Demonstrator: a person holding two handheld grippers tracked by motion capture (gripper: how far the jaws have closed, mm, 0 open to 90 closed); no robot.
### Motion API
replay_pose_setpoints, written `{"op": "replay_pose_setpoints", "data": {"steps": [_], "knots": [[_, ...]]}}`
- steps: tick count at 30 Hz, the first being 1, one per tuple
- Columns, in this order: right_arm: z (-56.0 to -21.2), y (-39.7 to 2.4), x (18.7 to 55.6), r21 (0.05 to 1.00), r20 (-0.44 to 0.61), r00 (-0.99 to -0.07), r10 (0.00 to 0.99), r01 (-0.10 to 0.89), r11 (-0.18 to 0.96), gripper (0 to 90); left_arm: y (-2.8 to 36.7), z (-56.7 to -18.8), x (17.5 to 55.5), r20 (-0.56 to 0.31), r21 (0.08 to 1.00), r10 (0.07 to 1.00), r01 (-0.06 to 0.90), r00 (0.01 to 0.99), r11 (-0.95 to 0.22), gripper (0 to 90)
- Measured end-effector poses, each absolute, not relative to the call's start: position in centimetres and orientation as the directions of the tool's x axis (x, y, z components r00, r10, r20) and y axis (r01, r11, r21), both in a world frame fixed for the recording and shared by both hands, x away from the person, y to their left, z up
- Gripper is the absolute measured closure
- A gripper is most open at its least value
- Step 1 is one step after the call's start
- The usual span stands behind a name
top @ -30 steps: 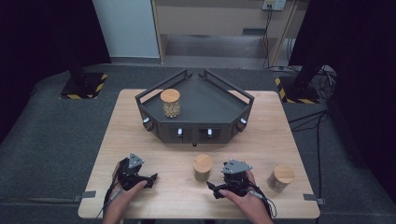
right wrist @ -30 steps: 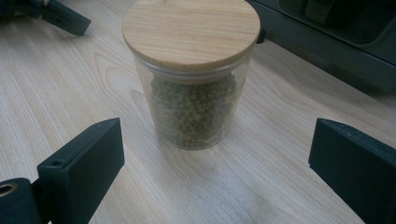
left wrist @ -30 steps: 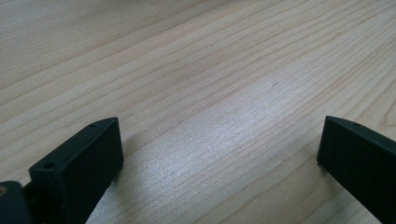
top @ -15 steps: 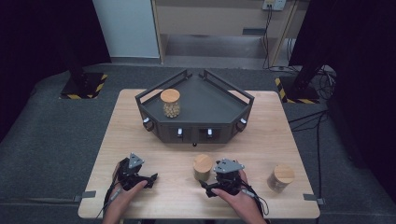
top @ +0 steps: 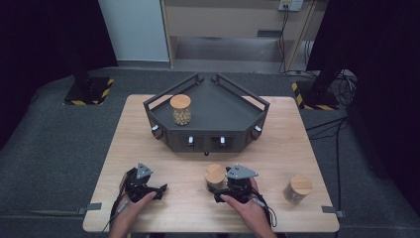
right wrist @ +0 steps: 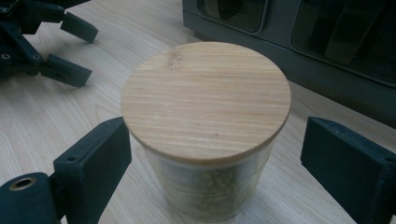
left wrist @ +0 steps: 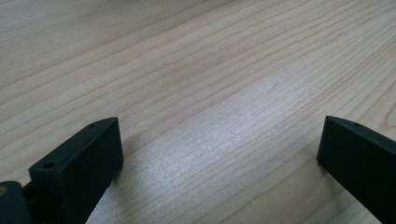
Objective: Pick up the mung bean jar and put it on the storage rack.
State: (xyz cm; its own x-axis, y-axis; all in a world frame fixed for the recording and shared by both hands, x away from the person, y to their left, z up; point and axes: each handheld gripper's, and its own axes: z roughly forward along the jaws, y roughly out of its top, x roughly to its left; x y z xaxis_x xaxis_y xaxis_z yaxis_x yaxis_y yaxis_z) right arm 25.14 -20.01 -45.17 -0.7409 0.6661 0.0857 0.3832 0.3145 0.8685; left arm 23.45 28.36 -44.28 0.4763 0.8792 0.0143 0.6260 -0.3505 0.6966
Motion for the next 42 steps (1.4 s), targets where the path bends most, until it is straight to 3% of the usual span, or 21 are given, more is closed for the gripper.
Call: {"op": "replay_pose_setpoints", "data": {"steps": [42], "knots": [[-46.8, -18.4, 24.9, 0.907, 0.073, -0.733, 0.677, 0.331, 0.261, 22.3, 28.3, -44.3, 23.4, 0.014, 0.697, 0.881, 0.627, 0.472, -0.347, 0.0]]}}
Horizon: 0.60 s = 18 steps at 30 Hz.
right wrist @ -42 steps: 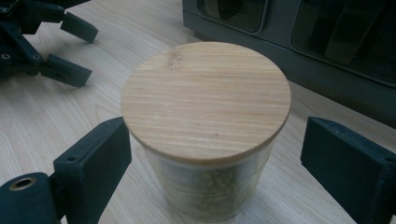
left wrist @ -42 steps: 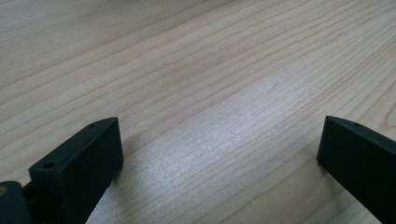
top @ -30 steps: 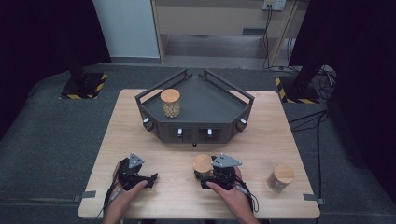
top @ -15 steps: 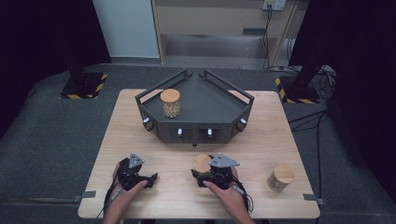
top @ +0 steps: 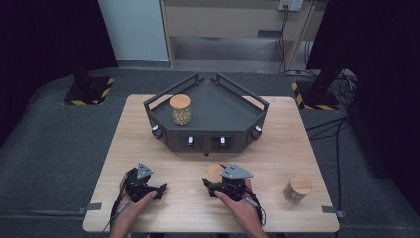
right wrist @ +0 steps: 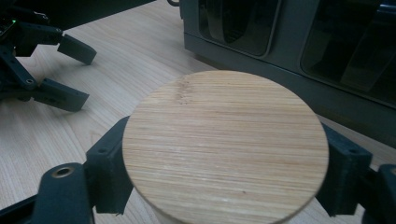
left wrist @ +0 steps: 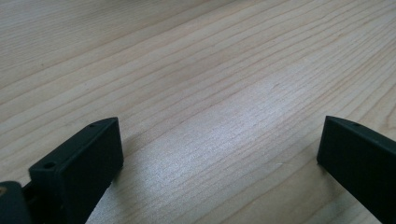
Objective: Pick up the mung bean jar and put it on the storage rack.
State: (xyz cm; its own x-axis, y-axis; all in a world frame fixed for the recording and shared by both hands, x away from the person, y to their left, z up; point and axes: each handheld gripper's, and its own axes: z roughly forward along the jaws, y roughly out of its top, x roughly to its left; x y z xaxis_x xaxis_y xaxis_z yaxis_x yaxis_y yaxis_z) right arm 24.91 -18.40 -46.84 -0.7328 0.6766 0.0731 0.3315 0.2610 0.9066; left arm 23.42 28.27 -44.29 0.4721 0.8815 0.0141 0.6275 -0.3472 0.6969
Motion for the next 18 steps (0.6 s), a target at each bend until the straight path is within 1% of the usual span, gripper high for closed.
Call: {"op": "replay_pose_setpoints", "data": {"steps": [9, 18], "knots": [[-46.98, -18.33, 24.73, 0.908, 0.069, -0.729, 0.681, 0.328, 0.259, 23.3, 28.27, -44.28, 23.43, 0.014, 0.697, 0.881, 0.628, 0.472, -0.347, 0.0], [-47.14, -18.0, 24.09, 0.913, 0.041, -0.718, 0.695, 0.309, 0.266, 24.8, 28.27, -44.28, 23.43, 0.014, 0.697, 0.881, 0.628, 0.472, -0.347, 0.0]]}}
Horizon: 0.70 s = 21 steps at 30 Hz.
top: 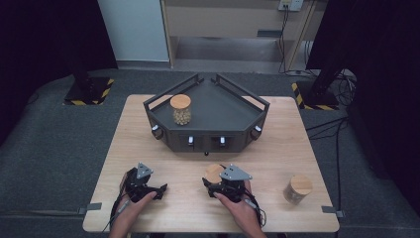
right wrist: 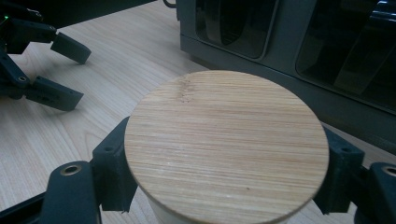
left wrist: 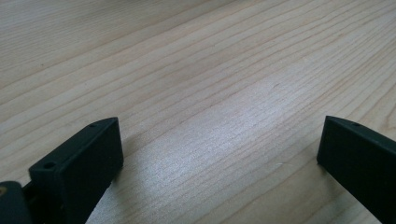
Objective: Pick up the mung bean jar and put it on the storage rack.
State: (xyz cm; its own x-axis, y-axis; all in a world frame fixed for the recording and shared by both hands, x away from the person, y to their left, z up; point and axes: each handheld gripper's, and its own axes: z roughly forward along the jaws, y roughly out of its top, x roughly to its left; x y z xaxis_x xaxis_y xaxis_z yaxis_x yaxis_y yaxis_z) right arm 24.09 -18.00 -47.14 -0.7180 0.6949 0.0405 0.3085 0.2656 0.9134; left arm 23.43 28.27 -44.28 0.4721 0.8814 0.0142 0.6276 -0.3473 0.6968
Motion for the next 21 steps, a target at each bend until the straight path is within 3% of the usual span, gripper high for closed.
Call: {"op": "replay_pose_setpoints", "data": {"steps": [21], "knots": [[-43.3, -18.7, 22.9, 0.915, 0.0, -0.725, 0.689, 0.278, 0.292, 25.2, 28.4, -44.3, 23.5, 0.013, 0.697, 0.879, 0.626, 0.477, -0.35, 0.0]]}}
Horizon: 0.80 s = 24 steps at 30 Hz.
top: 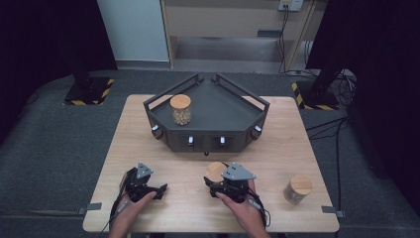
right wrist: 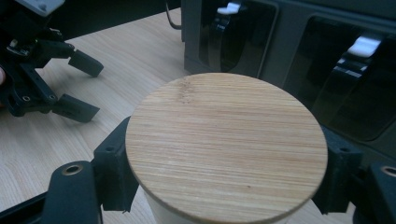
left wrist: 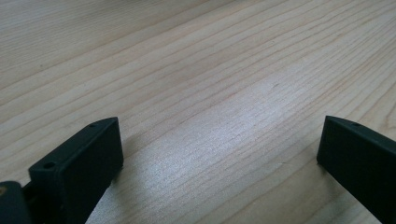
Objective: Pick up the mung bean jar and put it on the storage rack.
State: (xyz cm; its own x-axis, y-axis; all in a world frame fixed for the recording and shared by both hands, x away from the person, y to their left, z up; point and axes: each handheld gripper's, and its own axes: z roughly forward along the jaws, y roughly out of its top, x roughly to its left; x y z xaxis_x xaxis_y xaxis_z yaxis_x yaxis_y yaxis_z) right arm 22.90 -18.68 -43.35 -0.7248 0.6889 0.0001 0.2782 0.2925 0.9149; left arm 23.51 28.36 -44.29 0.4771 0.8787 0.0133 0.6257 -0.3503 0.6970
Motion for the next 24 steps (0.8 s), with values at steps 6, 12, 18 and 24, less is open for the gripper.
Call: {"op": "replay_pose_setpoints", "data": {"steps": [6, 12, 18, 24], "knots": [[-42.2, -19.6, 22.6, 0.917, 0.015, -0.702, 0.712, 0.293, 0.27, 25.2, 28.5, -44.3, 23.6, 0.013, 0.697, 0.875, 0.623, 0.484, -0.355, 0.0], [-41.1, -19.8, 22.3, 0.918, 0.002, -0.7, 0.714, 0.285, 0.276, 25.3, 28.4, -44.3, 23.6, 0.014, 0.697, 0.875, 0.623, 0.484, -0.355, 0.0], [-40.3, -19.5, 22.1, 0.918, -0.005, -0.696, 0.718, 0.281, 0.278, 25.3, 28.4, -44.3, 23.6, 0.014, 0.697, 0.875, 0.623, 0.484, -0.355, 0.0], [-39.7, -19.1, 22.3, 0.922, -0.01, -0.688, 0.726, 0.274, 0.272, 25.3, 28.4, -44.3, 23.5, 0.015, 0.697, 0.877, 0.623, 0.481, -0.354, 0.0]]}}
